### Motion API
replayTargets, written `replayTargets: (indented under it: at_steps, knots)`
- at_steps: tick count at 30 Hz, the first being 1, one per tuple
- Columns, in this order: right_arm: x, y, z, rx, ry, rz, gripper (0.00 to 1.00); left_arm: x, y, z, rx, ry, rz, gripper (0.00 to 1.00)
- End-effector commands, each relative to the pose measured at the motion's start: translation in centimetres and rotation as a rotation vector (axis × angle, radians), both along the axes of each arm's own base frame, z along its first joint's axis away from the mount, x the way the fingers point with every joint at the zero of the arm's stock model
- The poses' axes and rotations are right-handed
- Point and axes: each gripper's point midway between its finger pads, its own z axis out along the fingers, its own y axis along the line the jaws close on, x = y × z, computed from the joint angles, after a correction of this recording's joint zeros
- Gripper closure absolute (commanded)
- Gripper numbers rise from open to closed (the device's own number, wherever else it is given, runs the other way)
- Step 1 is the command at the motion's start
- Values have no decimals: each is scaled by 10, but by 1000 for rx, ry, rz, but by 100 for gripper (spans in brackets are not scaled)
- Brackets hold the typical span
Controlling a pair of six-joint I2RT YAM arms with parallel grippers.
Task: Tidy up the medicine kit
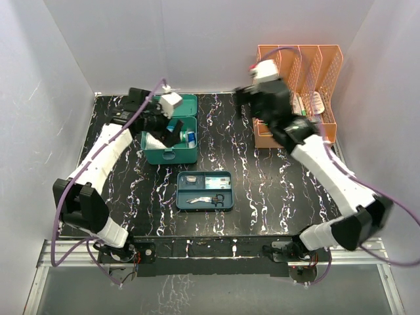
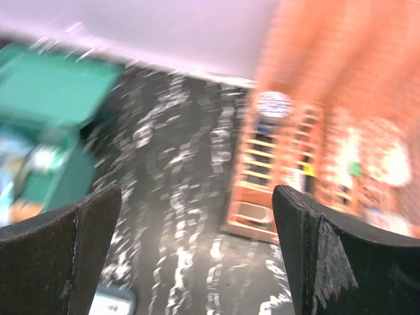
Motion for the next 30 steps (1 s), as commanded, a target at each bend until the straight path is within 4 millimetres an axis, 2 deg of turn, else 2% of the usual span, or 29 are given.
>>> replayTargets:
  at_steps: [1, 4, 7, 12, 17, 22, 30]
  knots:
    - [14, -85, 20, 176, -50, -293, 2, -51, -61, -6, 51, 41, -358, 1]
    - [7, -107, 19, 165, -38, -363, 2, -80, -86, -24, 100, 95, -488, 1]
    - [-2, -115, 20, 193, -47, -394, 2, -106, -101, -47, 184, 122, -626, 1]
    - [-13, -122, 23, 251, -77, -413, 2, -132, -99, -83, 348, 135, -840, 2]
    - [-16, -121, 16, 262, -57, -415, 2, -136, -93, -108, 423, 178, -917, 4]
    - [-18, -123, 13, 263, -55, -423, 2, -127, -98, -128, 445, 197, -889, 11]
    - [-18, -125, 9, 243, -51, -424, 2, -122, -111, -143, 412, 202, -839, 24]
